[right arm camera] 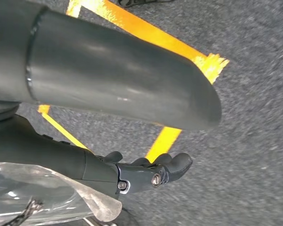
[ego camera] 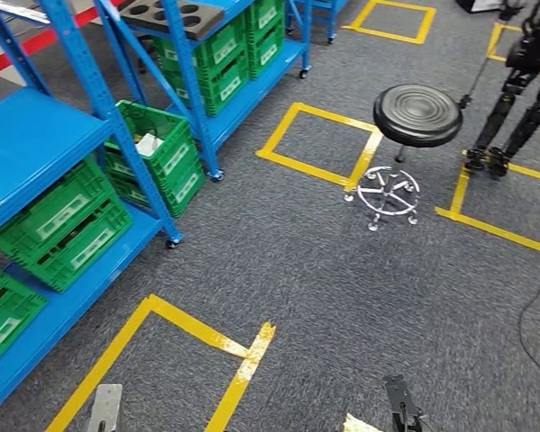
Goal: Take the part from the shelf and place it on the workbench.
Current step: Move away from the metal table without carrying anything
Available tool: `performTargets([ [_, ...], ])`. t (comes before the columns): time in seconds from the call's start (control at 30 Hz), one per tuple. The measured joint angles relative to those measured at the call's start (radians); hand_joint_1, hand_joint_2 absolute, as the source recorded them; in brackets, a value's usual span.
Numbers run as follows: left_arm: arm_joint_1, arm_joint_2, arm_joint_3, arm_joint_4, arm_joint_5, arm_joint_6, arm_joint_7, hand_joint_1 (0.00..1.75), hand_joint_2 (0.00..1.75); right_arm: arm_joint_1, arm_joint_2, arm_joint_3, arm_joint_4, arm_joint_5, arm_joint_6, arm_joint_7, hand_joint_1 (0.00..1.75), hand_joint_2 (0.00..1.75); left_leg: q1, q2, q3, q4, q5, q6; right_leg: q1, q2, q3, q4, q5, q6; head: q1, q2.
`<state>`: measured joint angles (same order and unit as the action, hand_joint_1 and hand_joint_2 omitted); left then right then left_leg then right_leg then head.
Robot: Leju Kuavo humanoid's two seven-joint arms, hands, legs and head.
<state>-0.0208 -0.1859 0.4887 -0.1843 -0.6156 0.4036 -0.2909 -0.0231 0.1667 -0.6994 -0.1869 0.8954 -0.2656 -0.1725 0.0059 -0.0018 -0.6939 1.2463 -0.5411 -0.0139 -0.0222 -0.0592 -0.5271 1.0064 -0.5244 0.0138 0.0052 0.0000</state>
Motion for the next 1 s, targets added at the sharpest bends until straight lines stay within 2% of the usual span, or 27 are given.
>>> performTargets([
  [0.03, 0.0, 0.0, 0.001, 0.0, 0.001, -0.001, -0.003, 0.0, 0.0, -0.001, 0.0, -0.001, 0.0, -0.001, 0.0, -0.004, 0.0, 0.0, -0.001, 0.02, 0.035, -0.071, 0.037, 0.003, 0.0, -0.012, 0.006, 0.0, -0.004, 0.003, 0.0, 0.0],
  [0.07, -0.002, 0.0, 0.002, 0.0, 0.002, -0.001, -0.005, 0.0, 0.0, -0.002, 0.0, -0.002, 0.0, -0.002, 0.0, -0.009, 0.0, 0.0, -0.007, 0.044, 0.067, -0.136, 0.062, 0.007, 0.002, -0.023, 0.011, 0.0, -0.009, 0.008, 0.0, 0.0],
  [0.1, -0.006, 0.001, 0.002, 0.0, 0.003, -0.002, -0.005, 0.0, 0.0, -0.003, 0.0, -0.003, 0.0, -0.003, 0.001, -0.012, 0.0, 0.0, -0.012, 0.065, 0.09, -0.184, 0.074, 0.013, 0.005, -0.034, 0.014, 0.001, -0.013, 0.014, -0.001, 0.0],
  [0.13, -0.008, 0.001, 0.002, 0.0, 0.003, -0.001, -0.003, 0.0, 0.0, -0.004, 0.0, -0.003, 0.0, -0.003, 0.002, -0.015, 0.0, 0.0, -0.017, 0.076, 0.1, -0.207, 0.073, 0.018, 0.008, -0.045, 0.017, 0.001, -0.017, 0.019, 0.0, 0.0],
  [0.2, -0.01, 0.001, 0.005, 0.0, 0.005, 0.0, -0.001, 0.0, 0.0, -0.011, 0.0, -0.004, 0.0, 0.001, 0.008, -0.023, 0.0, 0.0, -0.02, 0.062, 0.101, -0.217, 0.066, 0.028, 0.01, -0.068, 0.022, -0.002, -0.022, 0.03, 0.001, 0.0],
  [0.23, -0.009, 0.001, 0.007, 0.0, 0.007, 0.001, -0.003, 0.0, 0.0, -0.015, 0.0, -0.004, 0.0, 0.005, 0.012, -0.028, 0.0, 0.0, -0.019, 0.05, 0.103, -0.221, 0.067, 0.033, 0.009, -0.064, 0.023, -0.001, -0.028, 0.035, 0.003, 0.0],
  [0.3, -0.012, 0.0, 0.011, 0.0, 0.011, 0.004, -0.015, 0.0, 0.0, -0.023, -0.001, -0.003, 0.0, 0.012, 0.021, -0.04, 0.0, 0.0, -0.012, 0.027, 0.109, -0.229, 0.071, 0.046, 0.006, -0.014, 0.0, 0.053, -0.063, 0.041, 0.008, 0.0],
  [0.33, -0.015, -0.001, 0.013, 0.0, 0.013, 0.006, -0.022, 0.0, 0.0, -0.023, -0.001, -0.003, 0.0, 0.013, 0.025, -0.044, 0.0, 0.0, -0.01, 0.016, 0.11, -0.231, 0.072, 0.05, 0.004, 0.02, -0.03, 0.112, -0.091, 0.043, 0.012, 0.0],
  [0.37, -0.018, -0.001, 0.015, 0.0, 0.016, 0.007, -0.027, 0.0, 0.0, -0.022, -0.001, -0.002, 0.001, 0.014, 0.027, -0.047, 0.0, 0.0, -0.009, 0.003, 0.111, -0.231, 0.071, 0.054, 0.003, 0.043, -0.069, 0.184, -0.12, 0.044, 0.015, 0.0],
  [0.4, -0.019, -0.001, 0.017, 0.0, 0.018, 0.007, -0.03, 0.0, 0.0, -0.02, -0.001, -0.002, 0.001, 0.014, 0.03, -0.049, 0.0, 0.0, -0.009, -0.011, 0.111, -0.231, 0.071, 0.056, 0.003, 0.053, -0.108, 0.25, -0.138, 0.045, 0.017, 0.0],
  [0.43, -0.018, -0.002, 0.02, 0.0, 0.019, 0.007, -0.032, 0.0, 0.0, -0.017, -0.002, -0.002, 0.001, 0.014, 0.031, -0.05, 0.0, 0.0, -0.009, -0.026, 0.113, -0.23, 0.07, 0.057, 0.003, 0.057, -0.137, 0.289, -0.139, 0.045, 0.017, 0.0],
  [0.47, -0.017, -0.001, 0.022, 0.0, 0.019, 0.008, -0.033, 0.0, 0.0, -0.015, -0.002, -0.002, 0.002, 0.014, 0.031, -0.051, 0.0, 0.0, -0.009, -0.043, 0.115, -0.23, 0.069, 0.056, 0.003, 0.058, -0.149, 0.289, -0.117, 0.045, 0.017, 0.0],
  [0.5, -0.016, -0.001, 0.024, 0.0, 0.02, 0.008, -0.033, 0.0, 0.0, -0.014, -0.002, -0.002, 0.002, 0.014, 0.031, -0.051, 0.0, 0.0, -0.008, -0.06, 0.117, -0.229, 0.067, 0.055, 0.002, 0.062, -0.141, 0.249, -0.077, 0.044, 0.017, 0.0],
  [0.53, -0.016, -0.002, 0.025, 0.0, 0.02, 0.008, -0.034, 0.0, 0.0, -0.014, -0.003, -0.002, 0.002, 0.014, 0.031, -0.052, 0.0, 0.0, -0.007, -0.075, 0.12, -0.227, 0.064, 0.052, 0.001, 0.076, -0.119, 0.181, -0.03, 0.044, 0.017, 0.0],
  [0.57, -0.016, -0.002, 0.026, 0.0, 0.02, 0.008, -0.034, 0.0, 0.0, -0.013, -0.004, -0.002, 0.002, 0.015, 0.031, -0.052, 0.0, 0.0, -0.007, -0.089, 0.12, -0.224, 0.061, 0.048, -0.003, 0.104, -0.095, 0.115, 0.003, 0.043, 0.018, 0.0],
  [0.6, -0.017, -0.002, 0.027, 0.0, 0.02, 0.008, -0.035, 0.0, 0.0, -0.013, -0.004, -0.002, 0.002, 0.016, 0.031, -0.051, 0.0, 0.0, -0.006, -0.102, 0.118, -0.22, 0.058, 0.043, -0.006, 0.13, -0.072, 0.063, 0.021, 0.04, 0.017, 0.0],
  [0.63, -0.016, -0.001, 0.028, 0.0, 0.021, 0.008, -0.035, 0.0, 0.0, -0.012, -0.004, -0.002, 0.003, 0.019, 0.031, -0.048, 0.0, 0.0, -0.005, -0.114, 0.113, -0.217, 0.058, 0.037, -0.008, 0.15, -0.058, 0.034, 0.024, 0.037, 0.017, 0.0],
  [0.67, -0.015, -0.001, 0.029, 0.0, 0.02, 0.01, -0.034, 0.0, 0.0, -0.011, -0.005, -0.002, 0.003, 0.022, 0.032, -0.042, 0.0, 0.0, -0.003, -0.126, 0.108, -0.216, 0.059, 0.031, -0.007, 0.159, -0.052, 0.026, 0.018, 0.032, 0.017, 0.0],
  [0.7, -0.011, 0.0, 0.03, 0.0, 0.019, 0.011, -0.032, 0.0, 0.0, -0.01, -0.004, -0.002, 0.004, 0.025, 0.033, -0.036, 0.0, 0.0, -0.001, -0.139, 0.105, -0.217, 0.061, 0.025, -0.007, 0.149, -0.046, 0.021, 0.016, 0.026, 0.017, 0.0],
  [0.73, -0.007, 0.002, 0.03, 0.0, 0.018, 0.013, -0.028, 0.0, 0.0, -0.009, -0.004, -0.002, 0.004, 0.028, 0.033, -0.029, 0.0, 0.0, -0.001, -0.137, 0.103, -0.216, 0.06, 0.02, -0.008, 0.137, -0.043, 0.019, 0.017, 0.02, 0.017, 0.0],
  [0.8, -0.002, 0.005, 0.031, 0.0, 0.018, 0.015, -0.016, 0.0, 0.0, -0.007, -0.004, -0.002, 0.005, 0.029, 0.035, -0.021, 0.0, 0.0, -0.004, -0.088, 0.087, -0.178, 0.036, 0.009, -0.009, 0.108, -0.034, 0.013, 0.016, 0.007, 0.011, 0.0],
  [0.83, -0.004, 0.005, 0.032, 0.0, 0.018, 0.016, -0.008, 0.0, 0.0, -0.004, -0.004, -0.003, 0.005, 0.026, 0.036, -0.019, 0.0, 0.0, -0.005, -0.053, 0.065, -0.129, 0.009, 0.005, -0.008, 0.091, -0.029, 0.012, 0.014, 0.001, 0.008, 0.0],
  [0.87, -0.005, 0.005, 0.032, 0.0, 0.018, 0.017, 0.002, 0.0, 0.0, -0.002, -0.004, -0.003, 0.005, 0.022, 0.037, -0.019, 0.0, 0.0, -0.003, -0.027, 0.034, -0.065, -0.022, 0.001, -0.005, 0.073, -0.025, 0.011, 0.01, -0.003, 0.005, 0.0],
  [0.9, -0.006, 0.005, 0.032, 0.0, 0.016, 0.017, 0.01, 0.0, 0.0, 0.001, -0.004, -0.004, 0.005, 0.017, 0.038, -0.021, 0.0, 0.0, -0.001, -0.017, 0.003, 0.0, -0.047, -0.003, -0.003, 0.056, -0.022, 0.011, 0.007, -0.005, 0.005, 0.0],
  [0.93, -0.004, 0.005, 0.032, 0.0, 0.014, 0.017, 0.015, 0.0, 0.0, 0.002, -0.004, -0.004, 0.005, 0.014, 0.039, -0.023, 0.0, 0.0, 0.001, -0.012, -0.02, 0.045, -0.058, -0.005, -0.001, 0.04, -0.018, 0.011, 0.003, -0.006, 0.005, 0.0],
  [0.97, -0.002, 0.005, 0.033, 0.0, 0.012, 0.016, 0.012, 0.0, 0.0, 0.002, -0.003, -0.004, 0.005, 0.012, 0.04, -0.025, 0.0, 0.0, 0.002, -0.01, -0.025, 0.055, -0.049, -0.006, -0.001, 0.026, -0.015, 0.012, 0.0, -0.006, 0.005, 0.0],
  [1.0, 0.0, 0.005, 0.033, 0.0, 0.009, 0.016, 0.004, 0.0, 0.0, 0.002, -0.002, -0.005, 0.005, 0.012, 0.043, -0.027, 0.0, 0.0, 0.002, -0.007, -0.011, 0.024, -0.021, -0.004, 0.0, 0.012, -0.01, 0.012, -0.004, -0.005, 0.005, 0.0],
])
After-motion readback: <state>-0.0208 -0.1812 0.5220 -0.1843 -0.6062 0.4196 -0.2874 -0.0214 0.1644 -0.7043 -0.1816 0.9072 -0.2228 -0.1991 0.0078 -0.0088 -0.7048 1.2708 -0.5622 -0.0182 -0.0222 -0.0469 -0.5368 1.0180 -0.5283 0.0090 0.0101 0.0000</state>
